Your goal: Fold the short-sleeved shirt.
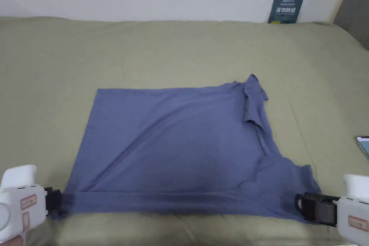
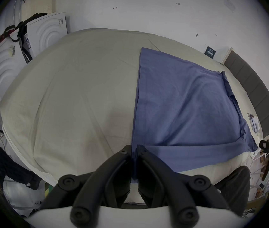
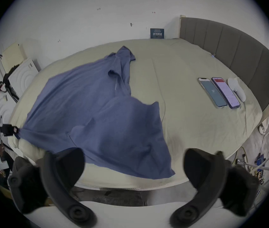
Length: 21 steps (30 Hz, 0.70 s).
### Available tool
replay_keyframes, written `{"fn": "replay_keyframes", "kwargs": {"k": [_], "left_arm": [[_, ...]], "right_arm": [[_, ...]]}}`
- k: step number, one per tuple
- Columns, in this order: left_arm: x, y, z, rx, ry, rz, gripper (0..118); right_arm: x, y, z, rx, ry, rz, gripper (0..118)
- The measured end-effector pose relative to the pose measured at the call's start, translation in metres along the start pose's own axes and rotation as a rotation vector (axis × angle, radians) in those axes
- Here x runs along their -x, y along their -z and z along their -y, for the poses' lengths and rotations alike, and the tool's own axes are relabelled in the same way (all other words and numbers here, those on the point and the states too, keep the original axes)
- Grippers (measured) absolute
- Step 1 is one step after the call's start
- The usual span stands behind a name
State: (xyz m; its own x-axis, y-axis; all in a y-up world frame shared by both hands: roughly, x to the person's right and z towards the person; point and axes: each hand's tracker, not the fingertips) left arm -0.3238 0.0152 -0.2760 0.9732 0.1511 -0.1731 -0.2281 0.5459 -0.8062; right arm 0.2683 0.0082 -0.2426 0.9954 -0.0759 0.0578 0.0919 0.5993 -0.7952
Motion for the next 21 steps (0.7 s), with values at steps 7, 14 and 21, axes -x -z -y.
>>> {"fn": "replay_keyframes", "kwargs": {"k": [7,14,21], "left_arm": [[0.0,-0.001,0.003,0.009,0.003,0.002,6],[0.0,-0.002,0.002,0.01,0.011,-0.017,6],[0.003,-0.005,0.002,0.0,-0.005,-0.016,6]], "right_arm": [[-0.005,0.033,0.016,0.082,-0.081,0.014,94],[0.002,0.02,0.015,0.01,-0.079,-0.032,8],[0.001,0.006,0.001,-0.018,-0.066,-0.029,8]]}}
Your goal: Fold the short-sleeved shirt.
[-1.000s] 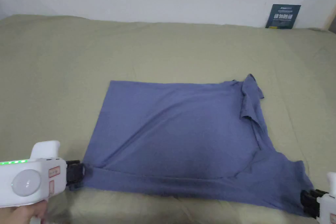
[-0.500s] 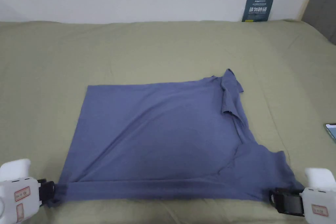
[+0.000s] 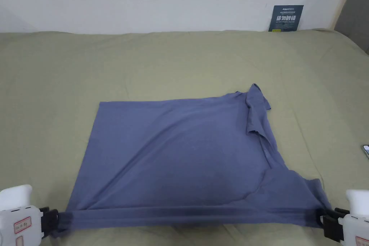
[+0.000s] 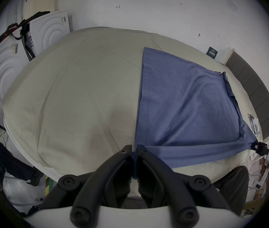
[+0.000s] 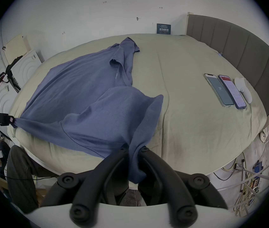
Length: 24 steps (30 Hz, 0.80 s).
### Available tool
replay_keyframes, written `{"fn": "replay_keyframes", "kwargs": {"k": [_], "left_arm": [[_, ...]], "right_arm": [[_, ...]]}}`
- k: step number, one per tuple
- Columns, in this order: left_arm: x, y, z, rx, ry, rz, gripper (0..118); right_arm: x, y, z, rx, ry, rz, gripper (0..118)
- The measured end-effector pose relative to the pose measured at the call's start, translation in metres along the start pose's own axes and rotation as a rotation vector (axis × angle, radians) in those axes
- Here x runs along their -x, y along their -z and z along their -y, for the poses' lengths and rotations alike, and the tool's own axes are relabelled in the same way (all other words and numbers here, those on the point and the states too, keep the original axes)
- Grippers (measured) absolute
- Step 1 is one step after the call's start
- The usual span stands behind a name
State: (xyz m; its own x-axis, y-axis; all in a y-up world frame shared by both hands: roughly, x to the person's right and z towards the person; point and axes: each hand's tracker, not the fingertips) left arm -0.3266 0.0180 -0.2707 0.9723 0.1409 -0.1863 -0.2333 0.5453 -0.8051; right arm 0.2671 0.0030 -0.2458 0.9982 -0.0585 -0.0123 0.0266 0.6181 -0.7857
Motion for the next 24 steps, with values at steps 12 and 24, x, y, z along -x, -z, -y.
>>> {"fn": "replay_keyframes", "kwargs": {"k": [12,24], "left_arm": [[-0.011,-0.002,-0.064,-0.092,0.03,0.018,6],[-0.031,0.093,-0.154,-0.054,0.046,-0.015,6]], "right_arm": [[0.013,0.001,-0.077,-0.079,-0.051,-0.001,8],[0.027,0.105,-0.174,-0.01,-0.092,0.061,8]]}}
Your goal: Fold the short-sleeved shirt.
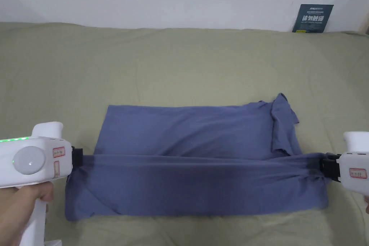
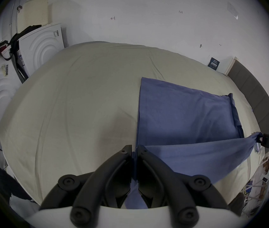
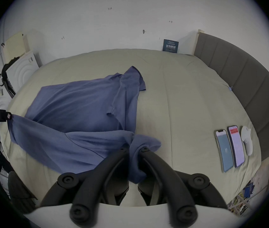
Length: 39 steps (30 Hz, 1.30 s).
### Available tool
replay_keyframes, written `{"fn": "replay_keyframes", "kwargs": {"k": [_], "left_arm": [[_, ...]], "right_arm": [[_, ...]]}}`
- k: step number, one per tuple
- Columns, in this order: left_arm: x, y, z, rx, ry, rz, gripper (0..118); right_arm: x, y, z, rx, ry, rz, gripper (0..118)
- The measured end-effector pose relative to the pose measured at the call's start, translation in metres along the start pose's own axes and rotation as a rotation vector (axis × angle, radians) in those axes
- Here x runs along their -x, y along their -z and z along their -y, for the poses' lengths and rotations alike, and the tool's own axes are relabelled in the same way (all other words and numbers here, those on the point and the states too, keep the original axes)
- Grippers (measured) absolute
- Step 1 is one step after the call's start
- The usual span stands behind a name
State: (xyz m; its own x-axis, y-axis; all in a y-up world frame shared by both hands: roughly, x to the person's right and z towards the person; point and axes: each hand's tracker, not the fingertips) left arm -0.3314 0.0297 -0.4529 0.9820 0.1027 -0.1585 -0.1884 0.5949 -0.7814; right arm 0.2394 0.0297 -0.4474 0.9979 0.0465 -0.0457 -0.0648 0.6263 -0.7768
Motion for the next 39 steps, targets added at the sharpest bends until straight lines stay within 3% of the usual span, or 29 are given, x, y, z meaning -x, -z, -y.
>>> {"fn": "replay_keyframes", "kwargs": {"k": [5,6,7,8,9,10,13,17,18,19,20,21,24,27,28,29,30,35,36,37,38,39], "left_arm": [[-0.006,0.037,-0.005,0.036,0.029,-0.005,10],[-0.006,0.041,-0.005,0.033,0.035,0.001,24],[-0.007,0.045,-0.006,0.046,0.035,-0.009,51],[-0.008,0.049,-0.007,0.083,0.045,-0.015,99],[-0.007,0.052,-0.006,0.103,0.058,-0.01,118],[-0.007,0.055,-0.004,0.109,0.06,-0.014,118],[-0.003,0.037,0.003,0.064,0.05,-0.044,117],[0.013,-0.004,0.022,0.033,-0.012,0.01,96],[0.014,-0.012,0.029,0.032,-0.024,0.009,71],[0.016,-0.02,0.037,0.036,-0.028,-0.003,35],[0.02,-0.028,0.046,0.007,-0.056,-0.007,6],[0.022,-0.033,0.053,0.019,-0.052,-0.012,6],[0.024,-0.041,0.072,0.079,-0.042,0.017,6],[0.02,-0.042,0.084,0.093,-0.028,0.035,6],[0.019,-0.038,0.085,0.105,-0.034,0.047,18],[0.017,-0.035,0.085,0.105,-0.033,0.052,81],[0.015,-0.028,0.084,0.13,-0.025,0.041,118],[0.028,0.024,0.076,0.137,-0.061,0.023,112],[0.003,-0.007,0.075,0.137,-0.056,0.019,102],[0.0,-0.009,0.074,0.124,-0.053,0.006,75],[-0.001,-0.01,0.071,0.117,-0.044,0.008,23],[-0.002,-0.011,0.069,0.123,-0.04,0.008,7]], "right_arm": [[0.001,0.036,-0.005,0.086,0.013,0.0,13],[-0.001,0.038,-0.004,0.093,0.023,0.004,22],[-0.001,0.041,-0.003,0.121,0.057,0.019,39],[-0.002,0.042,-0.002,0.127,0.067,0.023,66],[-0.004,0.041,0.0,0.109,0.073,0.023,103],[-0.007,0.038,0.004,0.094,0.083,0.032,117],[-0.012,0.019,0.014,0.055,0.151,-0.008,118],[-0.012,-0.015,0.041,0.062,0.17,-0.035,113],[-0.011,-0.023,0.049,0.042,0.169,-0.044,98],[-0.006,-0.03,0.056,0.026,0.165,-0.011,64],[-0.003,-0.034,0.064,0.019,0.166,0.026,0],[-0.001,-0.039,0.07,-0.031,0.184,-0.001,0],[0.001,-0.047,0.085,0.022,0.228,-0.075,0],[0.006,-0.05,0.095,0.025,0.192,-0.068,0],[0.008,-0.051,0.097,0.027,0.197,-0.069,0],[0.009,-0.05,0.098,0.035,0.202,-0.079,0],[0.009,-0.049,0.099,0.045,0.203,-0.088,0],[0.01,-0.039,0.099,0.064,0.175,-0.083,0],[0.01,-0.037,0.098,0.067,0.174,-0.084,0],[0.009,-0.036,0.097,0.062,0.176,-0.079,0],[0.008,-0.035,0.095,0.06,0.177,-0.076,0],[0.007,-0.034,0.093,0.061,0.178,-0.078,0]]}}
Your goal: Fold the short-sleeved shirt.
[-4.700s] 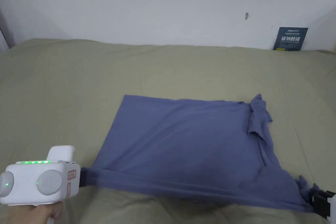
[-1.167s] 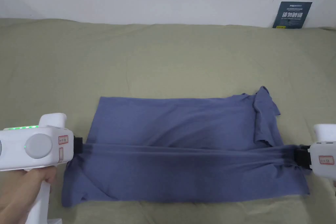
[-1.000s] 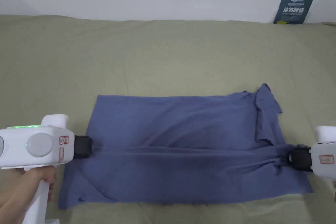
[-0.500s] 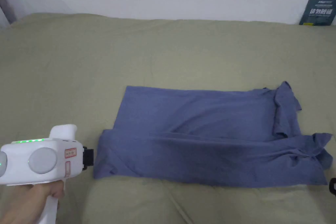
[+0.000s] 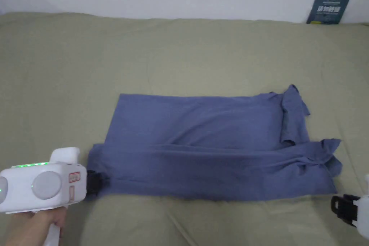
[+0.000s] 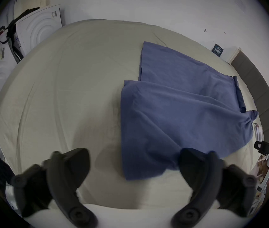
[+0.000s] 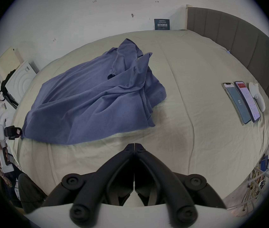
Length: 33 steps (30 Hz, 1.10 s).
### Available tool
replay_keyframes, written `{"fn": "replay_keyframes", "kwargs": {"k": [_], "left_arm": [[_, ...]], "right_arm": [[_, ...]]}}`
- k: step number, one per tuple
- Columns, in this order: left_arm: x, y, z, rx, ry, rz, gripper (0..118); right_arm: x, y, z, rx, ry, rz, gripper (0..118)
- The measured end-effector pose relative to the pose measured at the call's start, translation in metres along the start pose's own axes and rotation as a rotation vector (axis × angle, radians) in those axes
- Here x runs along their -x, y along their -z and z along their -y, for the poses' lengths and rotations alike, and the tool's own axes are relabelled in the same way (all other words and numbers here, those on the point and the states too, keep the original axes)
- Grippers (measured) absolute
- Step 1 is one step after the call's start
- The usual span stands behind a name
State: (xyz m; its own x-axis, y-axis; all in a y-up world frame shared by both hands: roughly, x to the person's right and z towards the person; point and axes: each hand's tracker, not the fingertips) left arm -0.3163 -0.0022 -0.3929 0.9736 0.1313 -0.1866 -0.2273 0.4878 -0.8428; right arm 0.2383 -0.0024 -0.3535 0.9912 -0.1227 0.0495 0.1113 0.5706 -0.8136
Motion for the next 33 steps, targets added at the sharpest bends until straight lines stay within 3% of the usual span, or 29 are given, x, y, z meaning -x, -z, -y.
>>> {"fn": "replay_keyframes", "kwargs": {"k": [4,5,8,9,12,16,17,19,20,23,31,33], "left_arm": [[0.002,0.005,0.003,0.001,0.015,0.014,6],[0.003,0.004,0.001,-0.001,0.014,0.024,6],[0.005,-0.001,-0.003,-0.009,0.004,0.035,6],[0.008,0.0,-0.007,0.001,-0.01,0.051,6],[0.011,0.0,-0.014,-0.006,0.014,0.044,6],[0.004,0.001,-0.013,-0.011,0.038,0.023,6],[0.003,0.003,-0.013,-0.007,0.046,0.015,6],[0.006,0.005,-0.013,-0.001,0.037,0.018,6],[0.006,0.007,-0.013,0.007,0.041,0.022,6],[0.006,0.005,-0.012,0.008,0.062,0.004,6],[0.011,-0.024,0.004,0.003,0.065,-0.015,6],[0.015,-0.034,0.014,0.0,0.059,-0.017,6]], "right_arm": [[-0.008,0.007,-0.009,-0.007,-0.014,0.016,1],[-0.009,0.007,-0.01,-0.013,-0.016,0.018,32],[-0.013,0.015,-0.017,-0.011,0.008,0.025,78],[-0.014,0.02,-0.019,0.019,0.011,-0.007,116],[-0.01,0.037,-0.025,0.036,-0.007,0.018,115],[-0.009,0.056,-0.04,0.058,0.055,-0.008,111],[-0.01,0.061,-0.042,0.059,0.063,-0.02,98],[-0.012,0.066,-0.043,0.068,0.064,-0.034,33],[-0.01,0.066,-0.042,0.069,0.051,-0.049,24],[0.0,0.05,-0.041,0.045,-0.006,-0.037,20],[-0.009,0.006,-0.022,0.058,0.025,-0.101,20],[-0.009,-0.005,-0.01,0.054,0.002,-0.093,20]]}}
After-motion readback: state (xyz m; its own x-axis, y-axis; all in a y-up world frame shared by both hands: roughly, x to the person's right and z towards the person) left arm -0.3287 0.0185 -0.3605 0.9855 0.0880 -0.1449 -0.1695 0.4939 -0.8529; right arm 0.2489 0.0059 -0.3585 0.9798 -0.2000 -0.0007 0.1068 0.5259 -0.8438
